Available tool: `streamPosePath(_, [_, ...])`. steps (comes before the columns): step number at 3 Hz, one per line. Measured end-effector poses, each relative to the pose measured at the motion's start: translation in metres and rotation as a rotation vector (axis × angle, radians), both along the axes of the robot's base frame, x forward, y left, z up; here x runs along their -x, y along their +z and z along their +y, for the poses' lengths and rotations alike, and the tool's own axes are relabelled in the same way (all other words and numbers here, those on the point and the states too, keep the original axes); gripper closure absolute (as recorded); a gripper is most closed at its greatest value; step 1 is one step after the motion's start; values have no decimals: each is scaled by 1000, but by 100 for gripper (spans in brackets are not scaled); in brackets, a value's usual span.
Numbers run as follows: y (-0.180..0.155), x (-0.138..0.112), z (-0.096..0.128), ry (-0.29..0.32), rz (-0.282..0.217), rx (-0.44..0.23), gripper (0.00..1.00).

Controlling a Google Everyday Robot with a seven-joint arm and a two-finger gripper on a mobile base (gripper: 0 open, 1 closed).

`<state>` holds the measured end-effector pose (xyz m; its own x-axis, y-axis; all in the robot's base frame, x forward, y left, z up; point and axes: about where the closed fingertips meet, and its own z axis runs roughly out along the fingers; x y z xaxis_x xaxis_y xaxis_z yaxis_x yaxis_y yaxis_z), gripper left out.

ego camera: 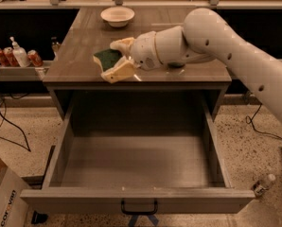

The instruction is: Place sponge into top drawer

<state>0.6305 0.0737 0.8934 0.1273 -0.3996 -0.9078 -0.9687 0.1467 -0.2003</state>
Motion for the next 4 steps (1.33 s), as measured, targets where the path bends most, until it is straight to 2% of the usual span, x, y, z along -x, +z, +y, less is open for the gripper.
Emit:
streamPosePath(1, [-25,53,-9,123,80,34,100])
streamPosePath(2, [-66,95,-18,178,214,40,100])
streamPosePath(3, [-117,134,-25,190,367,32,100])
streamPosePath(4, [-164,157,-27,143,487,31,100])
